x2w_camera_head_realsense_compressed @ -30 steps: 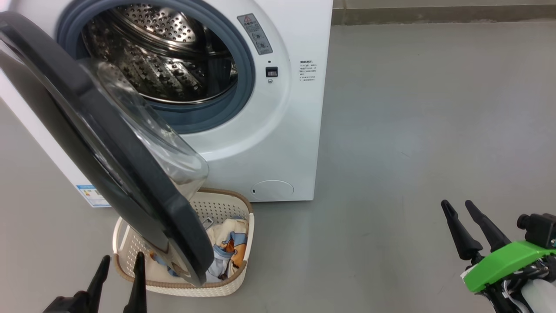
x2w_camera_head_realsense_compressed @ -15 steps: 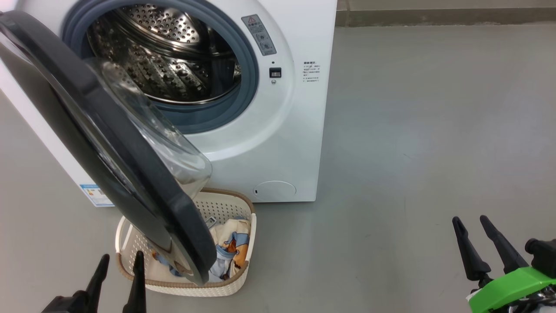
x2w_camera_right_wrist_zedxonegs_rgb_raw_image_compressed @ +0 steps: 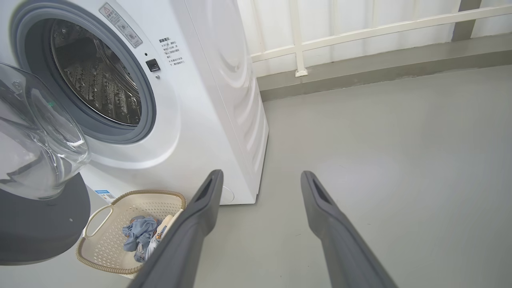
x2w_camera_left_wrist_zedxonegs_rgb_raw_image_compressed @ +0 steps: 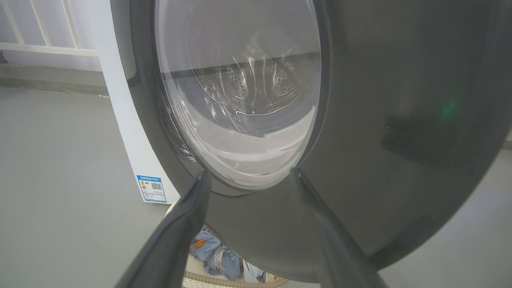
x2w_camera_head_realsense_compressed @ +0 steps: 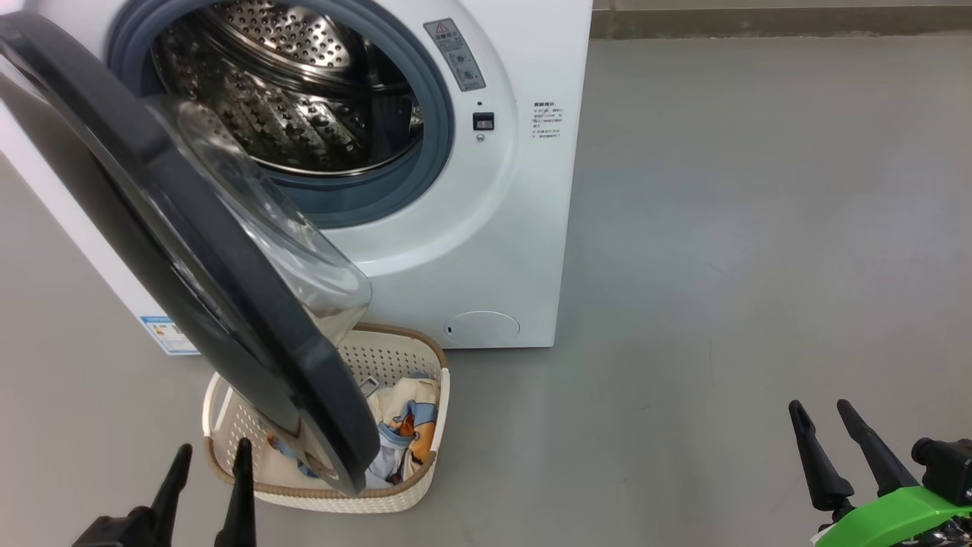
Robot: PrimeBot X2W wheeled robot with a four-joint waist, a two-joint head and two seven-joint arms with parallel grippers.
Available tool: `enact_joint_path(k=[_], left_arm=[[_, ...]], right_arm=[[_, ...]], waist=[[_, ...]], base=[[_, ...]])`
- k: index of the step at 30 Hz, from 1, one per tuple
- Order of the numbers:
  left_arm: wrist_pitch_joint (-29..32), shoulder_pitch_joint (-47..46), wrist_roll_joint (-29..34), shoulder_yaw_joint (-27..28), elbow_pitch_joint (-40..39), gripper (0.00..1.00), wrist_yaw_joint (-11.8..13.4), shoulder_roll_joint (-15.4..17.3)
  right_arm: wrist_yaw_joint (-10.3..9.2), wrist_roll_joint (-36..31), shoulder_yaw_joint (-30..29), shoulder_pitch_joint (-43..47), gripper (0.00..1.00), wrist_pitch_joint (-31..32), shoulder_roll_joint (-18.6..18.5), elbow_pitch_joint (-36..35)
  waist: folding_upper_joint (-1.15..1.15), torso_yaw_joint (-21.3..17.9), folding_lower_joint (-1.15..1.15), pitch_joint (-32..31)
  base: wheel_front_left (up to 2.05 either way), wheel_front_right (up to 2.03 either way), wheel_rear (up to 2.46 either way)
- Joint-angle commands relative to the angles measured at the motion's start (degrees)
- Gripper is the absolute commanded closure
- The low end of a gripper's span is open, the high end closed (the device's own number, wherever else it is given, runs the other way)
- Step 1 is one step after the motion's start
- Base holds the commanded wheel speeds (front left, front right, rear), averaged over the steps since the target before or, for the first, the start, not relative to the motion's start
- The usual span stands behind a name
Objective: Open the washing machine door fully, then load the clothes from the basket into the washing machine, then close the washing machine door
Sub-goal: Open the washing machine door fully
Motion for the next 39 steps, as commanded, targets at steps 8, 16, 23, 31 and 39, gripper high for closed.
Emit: enact_joint_path(k=[8, 16, 23, 31, 39], left_arm=[[-0.37, -3.99, -2.17, 5.04, -4.13, 1.00, -0.14, 0.17], [-0.37, -7.04, -2.19, 8.46, -20.25, 1.00, -0.14, -0.98], [-0.37, -7.52, -0.79, -2.12, -32.54, 1.00, -0.14, -2.20], [-0.37, -7.62, -3.89, -15.76, -25.54, 1.00, -0.14, -3.36], [-0.37, -9.78, -5.77, -16.50, -12.07, 1.00, -0.14, -3.69]], right_arm=[[0.10, -0.63, -0.10, 0.71, 0.00, -0.69, -0.81, -1.59], [0.10, -0.85, -0.69, 0.56, 0.00, -0.69, -1.06, -2.30], [0.10, -0.99, -0.58, 0.34, 0.00, -0.69, -1.01, -2.73], [0.10, -1.16, -0.46, -0.38, 0.00, -0.69, -0.70, -2.89], [0.10, -1.28, -0.23, -1.31, 0.00, -0.69, -0.60, -3.24]], waist=[[0.00, 0.84, 0.00, -0.04], [0.00, 1.63, 0.00, 0.66], [0.00, 1.50, 0.00, 1.27], [0.00, 0.84, 0.00, 2.40], [0.00, 0.02, 0.00, 3.33]], base=[[0.00, 0.00, 0.00], [0.00, 0.00, 0.00], [0.00, 0.00, 0.00], [0.00, 0.00, 0.00], [0.00, 0.00, 0.00]])
